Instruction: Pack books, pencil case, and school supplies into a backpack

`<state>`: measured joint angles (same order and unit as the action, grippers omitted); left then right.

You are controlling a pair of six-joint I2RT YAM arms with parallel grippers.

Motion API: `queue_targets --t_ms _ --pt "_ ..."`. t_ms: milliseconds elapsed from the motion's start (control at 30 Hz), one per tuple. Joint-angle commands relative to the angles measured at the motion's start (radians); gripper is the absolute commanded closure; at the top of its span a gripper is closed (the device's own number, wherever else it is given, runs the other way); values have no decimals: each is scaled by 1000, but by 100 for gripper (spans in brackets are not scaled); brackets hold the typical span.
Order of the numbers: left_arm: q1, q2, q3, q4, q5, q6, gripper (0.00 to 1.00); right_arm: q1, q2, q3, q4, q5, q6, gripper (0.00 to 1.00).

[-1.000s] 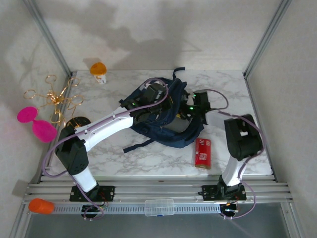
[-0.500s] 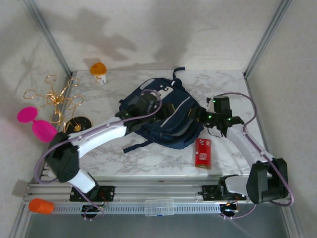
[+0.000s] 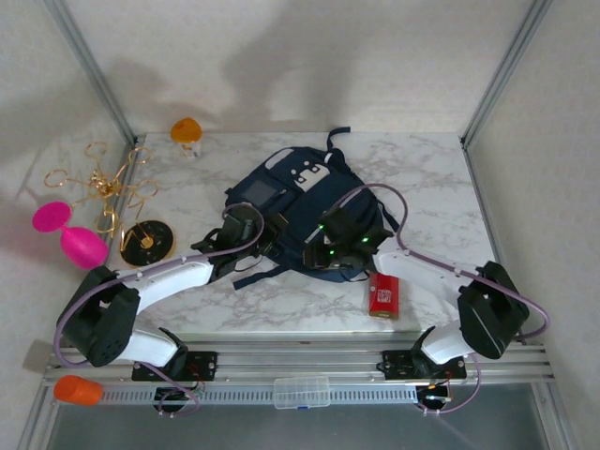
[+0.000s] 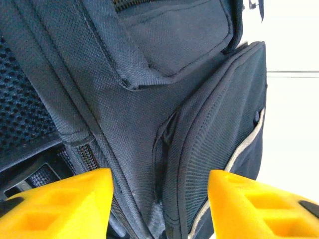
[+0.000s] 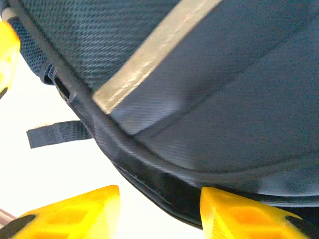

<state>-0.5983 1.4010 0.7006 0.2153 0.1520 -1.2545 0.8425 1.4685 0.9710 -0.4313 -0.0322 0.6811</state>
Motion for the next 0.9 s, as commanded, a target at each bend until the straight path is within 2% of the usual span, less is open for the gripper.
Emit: queue_targets --t_ms 0,133,233,400,467,533,667,767,833,867 --pt "8 -16 -60 106 -40 -103 52 46 38 36 41 100 58 57" --pt "2 -65 -83 35 -96 -122 55 97 67 38 66 122 83 60" --pt "0 -117 -132 47 -132 -137 55 111 86 24 72 164 104 59" --pt "-3 -12 -86 107 -33 -135 56 108 124 27 107 234 123 60" --pt "-10 34 -46 135 -24 -116 61 107 150 35 129 239 142 61" --pt "-11 74 6 62 -42 -85 64 106 188 50 150 240 156 64" --pt "-11 123 28 82 -45 -70 73 107 246 91 138 303 199 66" --pt "-5 156 32 70 -51 -65 83 108 250 74 266 270 155 67" --pt "-5 172 25 86 -50 -69 86 108 273 107 245 293 150 66" --pt "-3 179 24 92 -47 -71 87 108 290 133 209 330 150 61"
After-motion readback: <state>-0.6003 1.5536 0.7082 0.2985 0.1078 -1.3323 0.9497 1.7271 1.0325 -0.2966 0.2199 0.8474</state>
